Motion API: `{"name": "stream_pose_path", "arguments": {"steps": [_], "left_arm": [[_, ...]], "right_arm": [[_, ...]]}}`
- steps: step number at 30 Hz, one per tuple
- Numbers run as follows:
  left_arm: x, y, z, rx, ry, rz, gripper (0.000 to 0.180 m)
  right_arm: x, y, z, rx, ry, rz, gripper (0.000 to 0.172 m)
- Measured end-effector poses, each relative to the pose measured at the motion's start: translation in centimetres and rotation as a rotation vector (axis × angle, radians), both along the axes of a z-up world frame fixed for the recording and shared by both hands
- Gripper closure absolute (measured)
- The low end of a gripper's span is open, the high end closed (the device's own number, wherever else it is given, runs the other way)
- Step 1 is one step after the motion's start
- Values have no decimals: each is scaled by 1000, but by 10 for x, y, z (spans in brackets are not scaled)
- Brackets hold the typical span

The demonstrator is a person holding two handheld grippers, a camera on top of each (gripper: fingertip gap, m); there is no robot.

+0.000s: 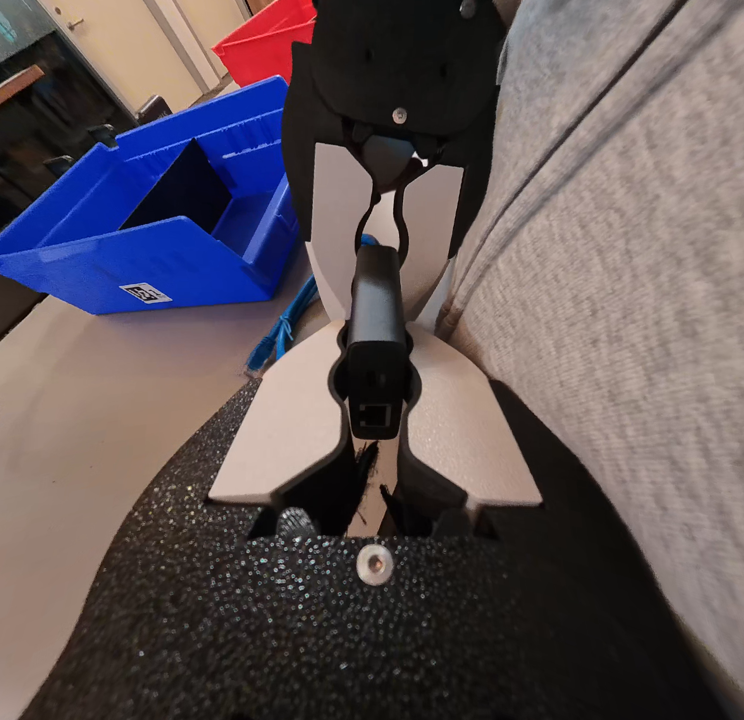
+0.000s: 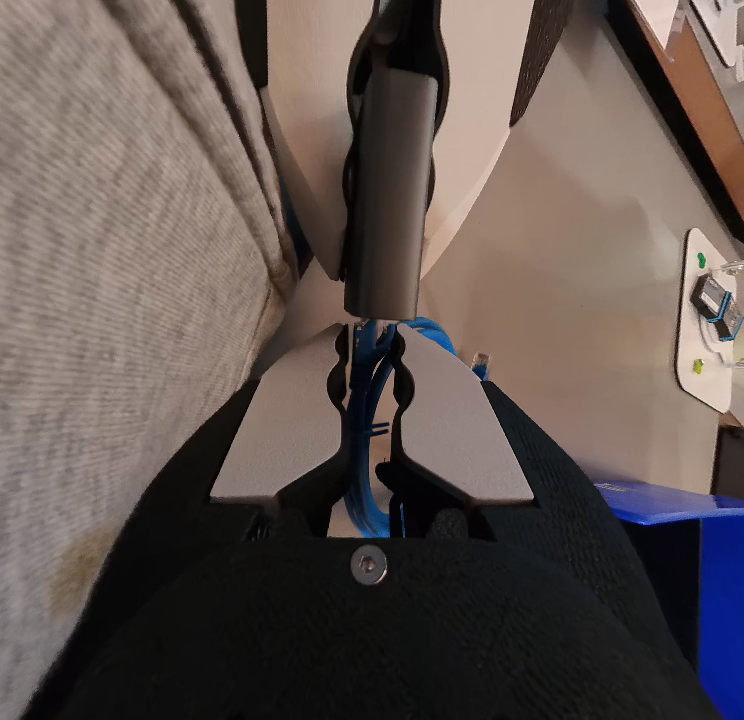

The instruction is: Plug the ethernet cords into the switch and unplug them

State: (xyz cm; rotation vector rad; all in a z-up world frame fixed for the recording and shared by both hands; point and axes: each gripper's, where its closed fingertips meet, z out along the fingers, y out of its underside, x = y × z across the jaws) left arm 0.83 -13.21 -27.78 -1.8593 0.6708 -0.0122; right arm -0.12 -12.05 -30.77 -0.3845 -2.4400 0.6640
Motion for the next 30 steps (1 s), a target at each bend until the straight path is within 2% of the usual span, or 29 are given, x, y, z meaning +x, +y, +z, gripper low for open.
{"name": "stream_pose_path", "arguments": {"steps": [12,17,22,30], "left_arm": [[4,0,-2,6,-113,11,159],[6,1,-2,5,-96,6,160],[5,1,-2,-2,-89,14,160],[6,1,-1,23,-174,31,159]], "right_arm": [[4,0,-1,-23,1,-31,156],[4,-4,-1,-102,-15,-53,157],[3,-4,-1,-74,8,-44,158],[3,-4,0,-84,32,-22,159]]}}
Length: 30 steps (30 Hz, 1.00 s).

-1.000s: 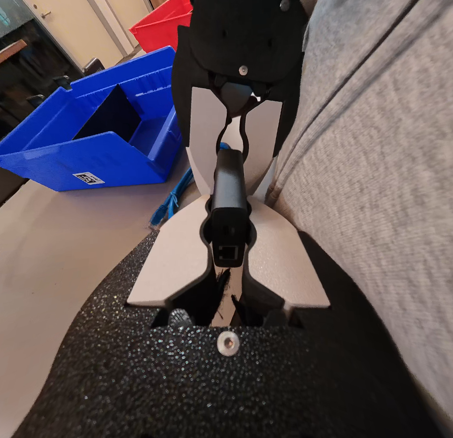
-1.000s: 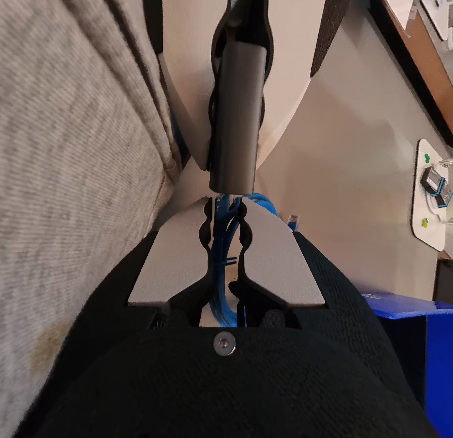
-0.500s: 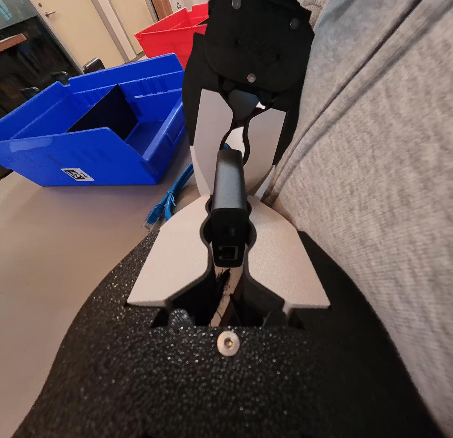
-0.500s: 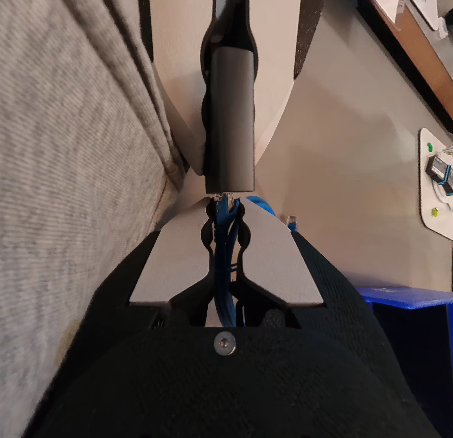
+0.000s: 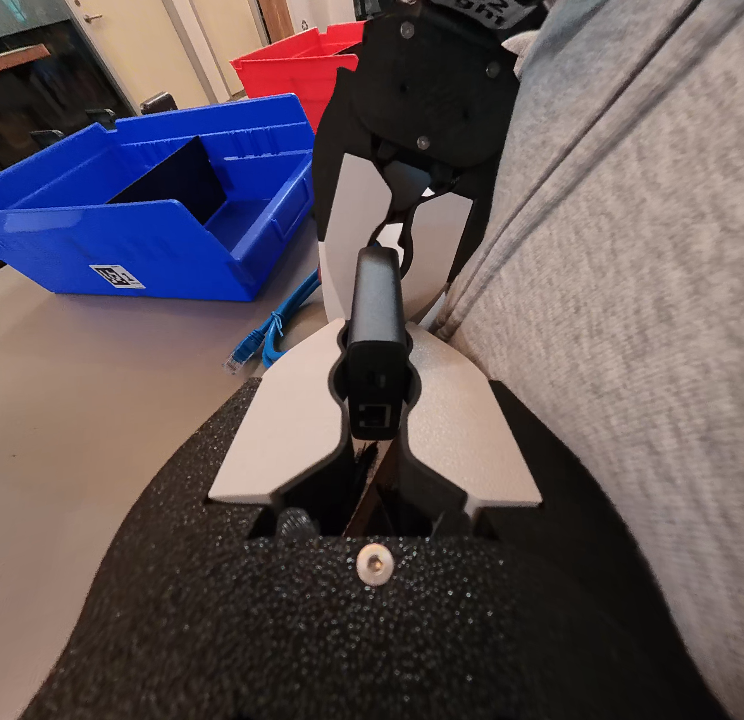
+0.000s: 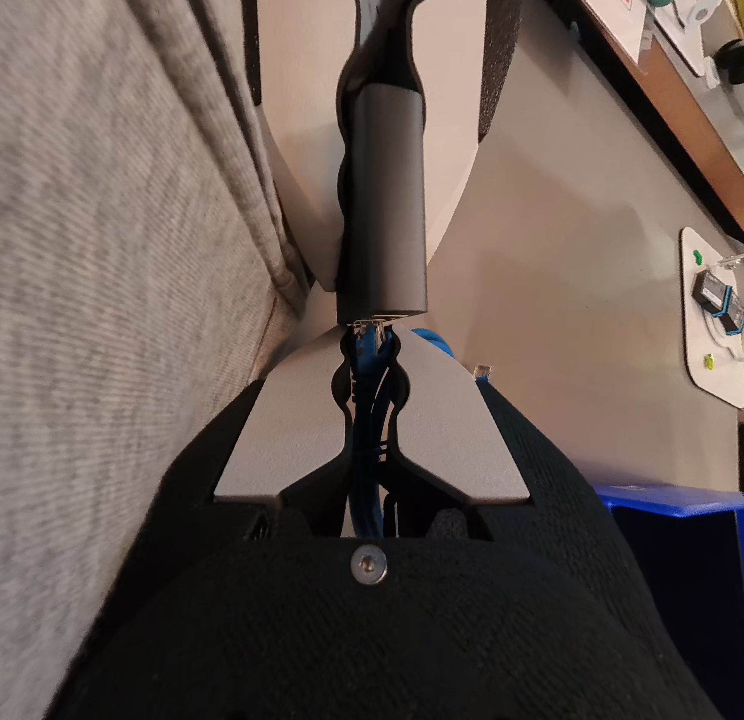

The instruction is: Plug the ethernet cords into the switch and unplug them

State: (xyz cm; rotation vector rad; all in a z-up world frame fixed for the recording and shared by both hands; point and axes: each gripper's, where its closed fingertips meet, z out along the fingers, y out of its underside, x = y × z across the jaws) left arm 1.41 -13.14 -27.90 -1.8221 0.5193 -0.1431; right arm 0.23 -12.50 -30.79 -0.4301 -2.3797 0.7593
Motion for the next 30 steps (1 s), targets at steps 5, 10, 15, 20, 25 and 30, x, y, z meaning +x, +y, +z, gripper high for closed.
{"name": "stream_pose_path", "arguments": {"steps": [5,10,15,20,25,30], "left_arm": [[2,-1,0,-16,-22,13,159],[9,-6,-1,-61,-74,4,160],[9,-15,0,-225,130,27,162],[12,-17,2,-215,157,-10,159],[18,-18,4,-182,92,-75,159],[22,-17,5,-166,57,-103,158]], "right_arm": [[3,-1,-1,20,-18,-11,159],[10,-7,-3,90,-26,91,162],[11,-12,3,145,2,128,165],[15,-13,7,125,25,140,165],[22,-15,12,94,37,206,165],[27,-14,14,100,45,260,165]]}}
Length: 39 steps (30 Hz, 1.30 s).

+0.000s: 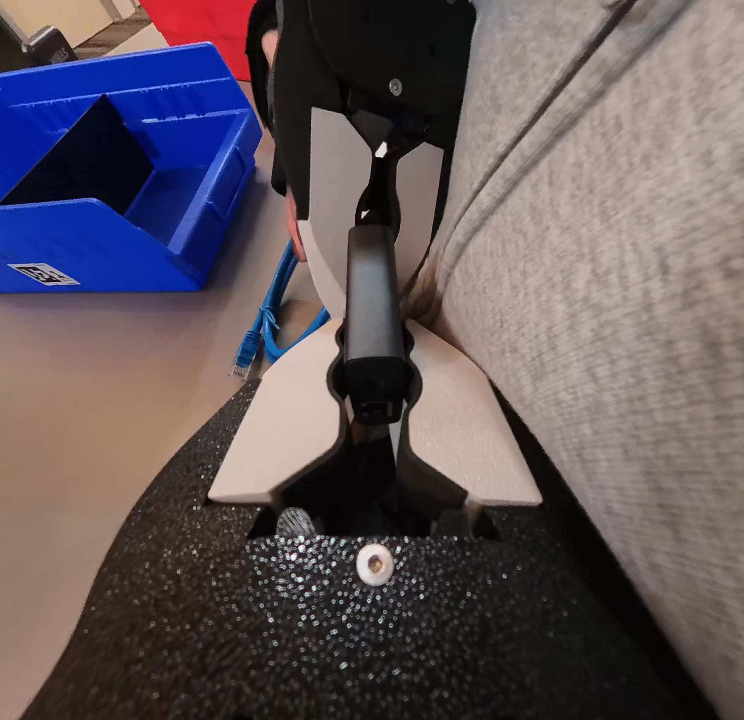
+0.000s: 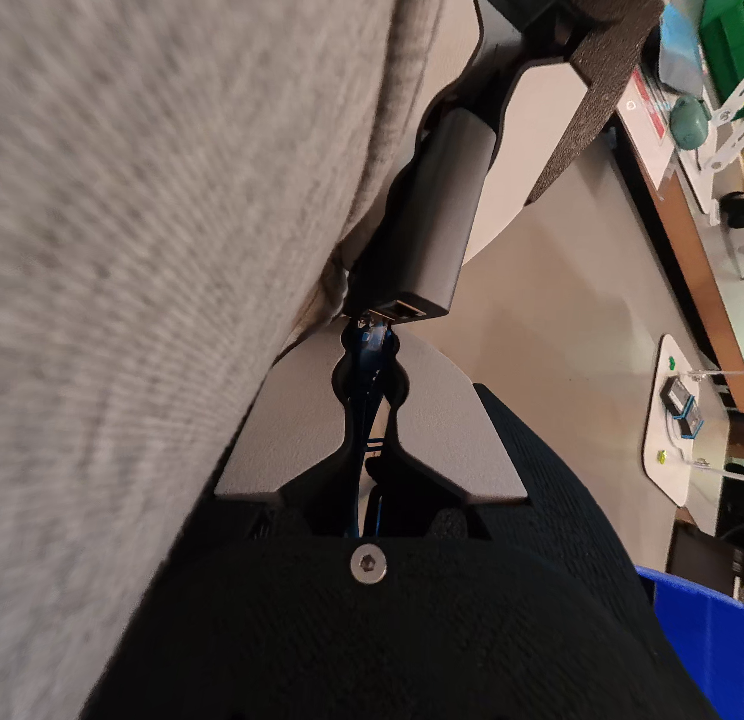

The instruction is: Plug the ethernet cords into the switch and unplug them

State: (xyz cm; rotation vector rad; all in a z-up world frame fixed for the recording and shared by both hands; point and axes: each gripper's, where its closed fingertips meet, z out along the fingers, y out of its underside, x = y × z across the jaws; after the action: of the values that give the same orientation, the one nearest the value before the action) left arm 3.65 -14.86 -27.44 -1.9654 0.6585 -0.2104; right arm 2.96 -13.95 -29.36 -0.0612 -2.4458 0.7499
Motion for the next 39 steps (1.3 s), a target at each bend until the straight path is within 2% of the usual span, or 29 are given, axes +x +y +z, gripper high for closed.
{"name": "stream_pose_path", "arguments": {"steps": [11,16,21,29,34,39], "left_arm": [[6,3,1,3,-44,-14,158],[-4,12,-1,-3,18,51,159],[-16,16,-6,-65,75,134,159],[-16,19,-5,-50,0,156,159],[-12,20,-9,-67,-26,152,159],[-10,16,-6,-60,-34,122,159]], "right_arm": [[7,3,3,-42,-21,19,165],[-4,12,-2,15,-62,-67,161],[-8,25,-5,104,-100,-157,148],[-13,28,-2,207,-22,-140,155],[-10,25,-5,201,-52,-121,155],[-8,21,2,173,0,-87,157]]}}
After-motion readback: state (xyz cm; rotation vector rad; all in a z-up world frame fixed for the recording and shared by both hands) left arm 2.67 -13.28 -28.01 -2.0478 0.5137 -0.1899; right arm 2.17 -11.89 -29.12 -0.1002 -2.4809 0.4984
